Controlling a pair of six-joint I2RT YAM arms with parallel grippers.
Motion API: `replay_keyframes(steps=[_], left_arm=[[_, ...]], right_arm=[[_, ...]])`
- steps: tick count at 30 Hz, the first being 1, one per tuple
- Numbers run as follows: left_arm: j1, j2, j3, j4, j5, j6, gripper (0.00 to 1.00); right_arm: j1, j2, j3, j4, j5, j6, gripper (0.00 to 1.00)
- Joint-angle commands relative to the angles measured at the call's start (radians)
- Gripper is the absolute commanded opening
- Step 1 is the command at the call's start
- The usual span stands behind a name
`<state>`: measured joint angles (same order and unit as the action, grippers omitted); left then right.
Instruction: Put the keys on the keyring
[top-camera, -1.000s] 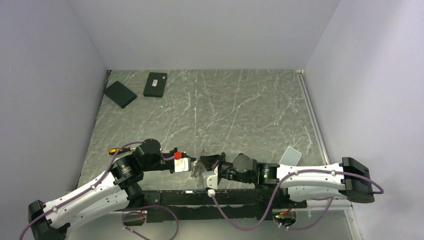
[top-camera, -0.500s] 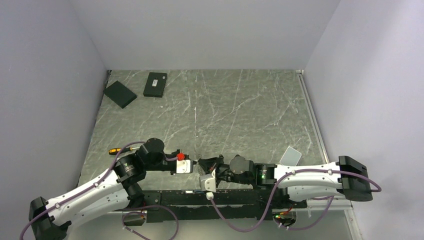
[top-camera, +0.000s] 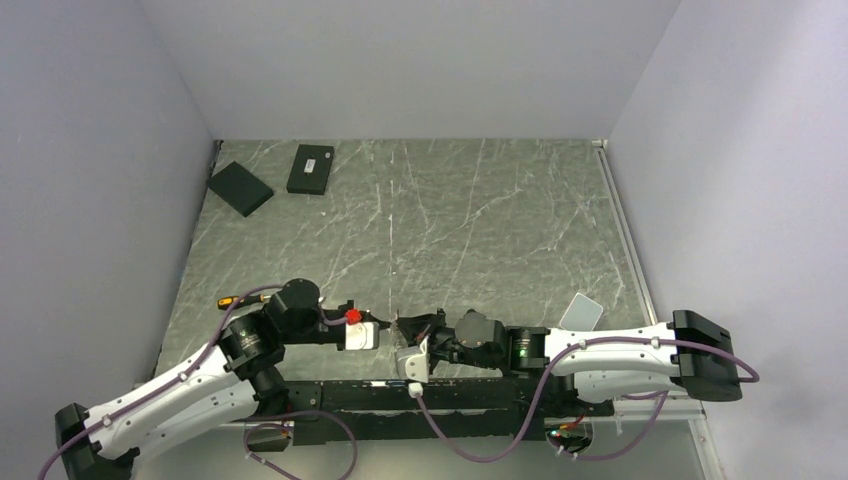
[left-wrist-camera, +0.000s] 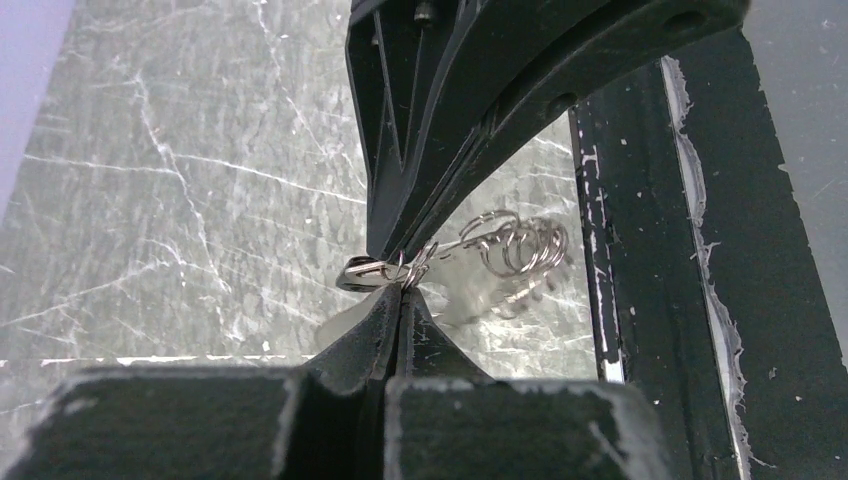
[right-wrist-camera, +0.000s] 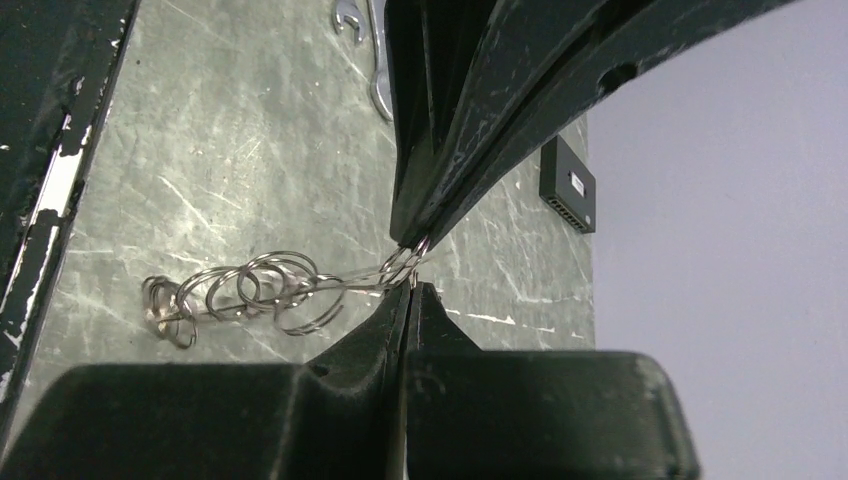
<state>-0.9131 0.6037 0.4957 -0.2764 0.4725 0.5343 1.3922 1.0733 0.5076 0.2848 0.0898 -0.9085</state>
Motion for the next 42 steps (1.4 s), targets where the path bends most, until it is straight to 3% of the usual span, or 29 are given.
replay_keyframes(steps=[1,18,42], left_arm=[[0.001,-0.037,0.021,0.052,-0.001,-0.006,0.00],[0.001,-0.040,0.008,0.020,-0.094,-0.029,0.00],[0.001,-0.027,0.010,0.014,-0.091,-0.040,0.00]], right_arm=[[0.007,-0.023,0.020,0.018,0.011,0.025,0.00],[0.013,-0.033,0.014,0.024,0.006,0.030,0.00],[0.027,-0.039,0.014,0.025,0.034,0.021,0.00]])
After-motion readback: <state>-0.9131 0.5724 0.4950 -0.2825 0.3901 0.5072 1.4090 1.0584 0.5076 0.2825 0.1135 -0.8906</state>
